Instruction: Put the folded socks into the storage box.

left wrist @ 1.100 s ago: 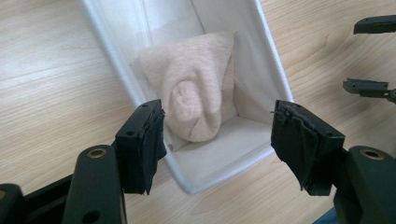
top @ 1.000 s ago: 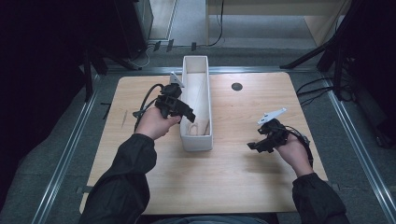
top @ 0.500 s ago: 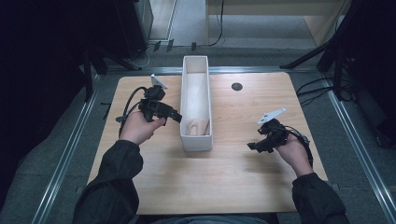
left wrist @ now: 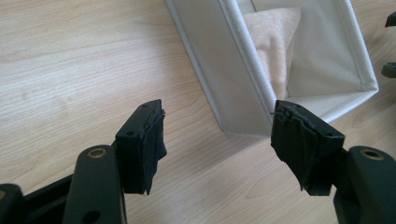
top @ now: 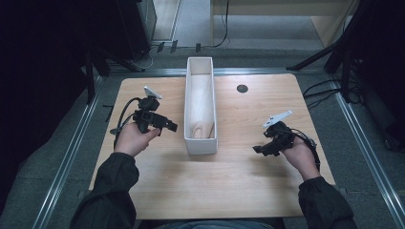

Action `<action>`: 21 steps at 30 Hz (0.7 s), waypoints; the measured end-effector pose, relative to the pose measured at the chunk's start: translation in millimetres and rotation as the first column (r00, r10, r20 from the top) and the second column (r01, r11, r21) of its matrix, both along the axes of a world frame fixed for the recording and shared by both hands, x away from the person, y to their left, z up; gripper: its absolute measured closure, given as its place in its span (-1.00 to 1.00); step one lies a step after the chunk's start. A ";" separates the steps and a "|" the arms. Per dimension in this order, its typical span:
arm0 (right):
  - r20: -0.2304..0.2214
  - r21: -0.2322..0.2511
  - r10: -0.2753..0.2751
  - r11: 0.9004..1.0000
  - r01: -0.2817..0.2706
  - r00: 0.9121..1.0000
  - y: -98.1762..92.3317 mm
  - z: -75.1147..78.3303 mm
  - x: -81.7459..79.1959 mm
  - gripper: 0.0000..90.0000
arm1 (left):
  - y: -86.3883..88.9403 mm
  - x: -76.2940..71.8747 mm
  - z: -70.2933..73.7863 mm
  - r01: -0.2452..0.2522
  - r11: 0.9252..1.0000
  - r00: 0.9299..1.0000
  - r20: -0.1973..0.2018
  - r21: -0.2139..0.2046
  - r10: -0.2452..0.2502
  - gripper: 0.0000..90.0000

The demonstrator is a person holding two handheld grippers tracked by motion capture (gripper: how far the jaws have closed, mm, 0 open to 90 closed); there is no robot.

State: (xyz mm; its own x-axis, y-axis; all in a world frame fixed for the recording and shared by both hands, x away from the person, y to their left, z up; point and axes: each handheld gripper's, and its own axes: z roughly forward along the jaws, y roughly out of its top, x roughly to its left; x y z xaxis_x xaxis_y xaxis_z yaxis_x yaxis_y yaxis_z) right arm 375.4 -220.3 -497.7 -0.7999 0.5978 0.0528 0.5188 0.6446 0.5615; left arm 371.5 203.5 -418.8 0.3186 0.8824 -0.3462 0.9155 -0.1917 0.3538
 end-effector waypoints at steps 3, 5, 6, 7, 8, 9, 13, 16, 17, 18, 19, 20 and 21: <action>0.000 -0.003 0.003 1.000 -0.003 1.000 0.0 0.0 -0.1 -0.54 | 1.9 -3.3 -6.0 0.016 1.000 1.000 0.007 0.000 -0.016 -0.25; -0.005 -0.003 0.001 1.000 -0.001 1.000 0.3 0.1 -0.5 -0.54 | 3.5 -5.6 -10.4 0.019 1.000 1.000 0.011 -0.001 -0.019 -0.24; -0.006 -0.004 0.000 1.000 0.000 1.000 0.3 0.0 -0.5 -0.54 | 4.4 -6.7 -12.9 0.019 1.000 1.000 0.010 -0.009 -0.019 -0.24; -0.007 -0.005 0.000 1.000 0.000 1.000 0.3 -0.1 -0.4 -0.54 | 5.0 -7.6 -15.3 0.016 1.000 1.000 0.007 -0.013 -0.016 -0.24; -0.009 -0.005 0.000 1.000 0.000 1.000 0.4 -0.3 -0.2 -0.54 | 5.4 -8.6 -17.6 0.015 1.000 1.000 0.007 -0.014 -0.015 -0.24; -0.009 -0.006 -0.001 1.000 0.001 1.000 0.4 -0.3 -0.2 -0.54 | 5.4 -8.6 -17.6 0.015 1.000 1.000 0.007 -0.014 -0.015 -0.24; -0.001 -0.004 0.002 1.000 -0.002 1.000 0.7 0.3 0.4 -0.54 | 9.5 -12.8 -28.7 0.026 0.999 1.000 0.012 -0.026 -0.026 -0.24; -0.002 -0.007 0.003 1.000 -0.003 1.000 1.3 -0.1 0.5 -0.54 | 11.7 -14.7 -35.3 0.020 0.999 1.000 0.001 -0.031 -0.020 -0.24; -0.002 -0.007 0.003 1.000 -0.003 1.000 1.5 -0.1 0.4 -0.54 | 12.9 -15.3 -37.1 0.021 0.999 1.000 0.001 -0.029 -0.021 -0.23; -0.003 -0.008 0.004 1.000 -0.004 1.000 1.6 -0.1 0.3 -0.54 | 13.9 -16.1 -38.8 0.016 0.999 1.000 -0.001 -0.033 -0.016 -0.22; -0.002 -0.009 0.004 1.000 -0.004 1.000 1.6 -0.1 0.2 -0.54 | 15.3 -17.0 -40.3 0.012 0.999 1.000 0.003 -0.035 -0.012 -0.22; -0.003 -0.010 0.005 1.000 -0.005 1.000 1.5 0.0 0.2 -0.54 | 16.6 -17.9 -41.9 0.010 0.999 1.000 0.004 -0.039 -0.010 -0.22; -0.002 -0.010 0.005 1.000 -0.005 1.000 1.4 -0.2 0.2 -0.54 | 18.0 -18.7 -43.7 0.011 0.999 1.000 0.004 -0.041 -0.011 -0.22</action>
